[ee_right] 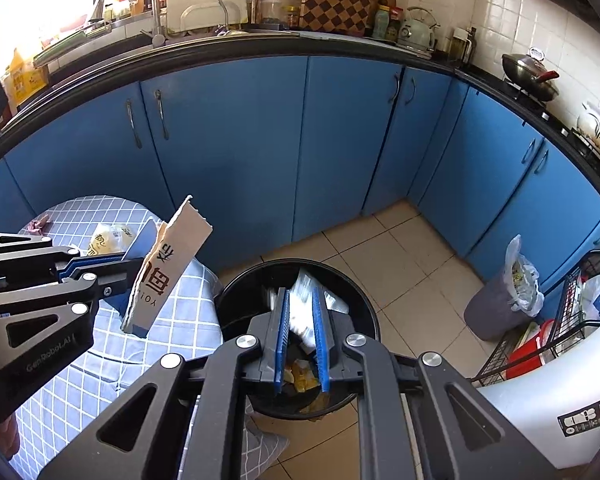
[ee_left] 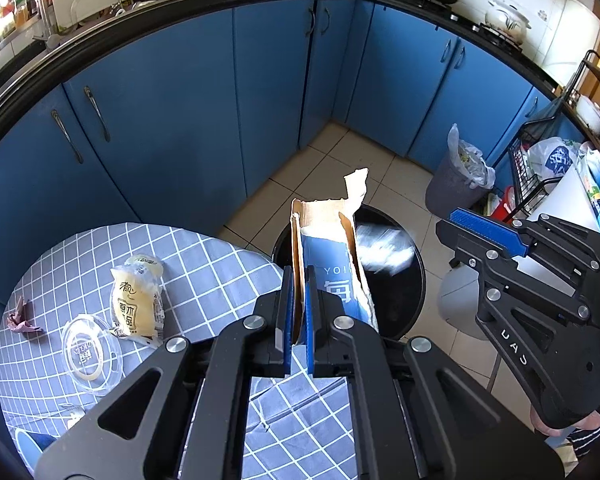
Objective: Collect trash
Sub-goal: 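Carry the blister pack over the bin and open the right tool to drop it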
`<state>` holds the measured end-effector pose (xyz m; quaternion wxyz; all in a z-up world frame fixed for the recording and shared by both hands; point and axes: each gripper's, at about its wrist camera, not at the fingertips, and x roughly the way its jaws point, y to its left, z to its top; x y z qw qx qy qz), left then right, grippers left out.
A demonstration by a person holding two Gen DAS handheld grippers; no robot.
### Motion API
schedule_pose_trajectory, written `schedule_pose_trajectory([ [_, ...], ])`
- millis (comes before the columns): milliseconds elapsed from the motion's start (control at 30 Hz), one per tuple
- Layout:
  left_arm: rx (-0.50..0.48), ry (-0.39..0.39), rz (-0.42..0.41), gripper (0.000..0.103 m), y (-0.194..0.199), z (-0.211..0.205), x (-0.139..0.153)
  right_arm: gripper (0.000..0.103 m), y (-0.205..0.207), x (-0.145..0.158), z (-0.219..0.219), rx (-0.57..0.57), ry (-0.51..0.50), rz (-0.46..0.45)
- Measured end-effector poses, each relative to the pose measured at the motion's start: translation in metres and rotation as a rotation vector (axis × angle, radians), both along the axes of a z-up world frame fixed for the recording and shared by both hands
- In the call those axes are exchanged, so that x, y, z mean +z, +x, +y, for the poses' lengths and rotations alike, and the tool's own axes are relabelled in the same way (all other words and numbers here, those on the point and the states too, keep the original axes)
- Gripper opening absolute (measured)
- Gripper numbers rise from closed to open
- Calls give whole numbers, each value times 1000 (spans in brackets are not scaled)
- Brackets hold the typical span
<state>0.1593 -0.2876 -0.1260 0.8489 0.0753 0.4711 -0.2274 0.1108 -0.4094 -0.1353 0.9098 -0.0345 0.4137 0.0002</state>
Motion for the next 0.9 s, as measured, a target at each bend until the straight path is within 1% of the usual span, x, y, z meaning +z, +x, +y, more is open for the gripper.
schedule_pose_trajectory([
  [133, -3, -5, -1, 5, 3, -2, 1, 12, 1, -1, -2, -12, -2, 5],
  [367, -28, -25, -33, 5, 11, -17, 11, 12, -3, -3, -5, -36, -11, 10],
  [500, -34, -51, -62, 6, 23, -28, 22, 12, -5, -3, -10, -56, -11, 14],
  [567, -26, -64, -71, 8, 27, -30, 26, 12, -7, -4, -12, -65, -15, 15],
  [633, -24, -83, -54, 8, 31, -32, 27, 12, -8, -4, -15, -75, -20, 15],
  [733, -18, -86, -18, 8, 33, -34, 23, 12, -8, -4, -19, -92, -24, 16],
  [900, -17, -74, 29, 10, 27, -33, 12, 12, -9, -5, -23, -125, -23, 23],
])
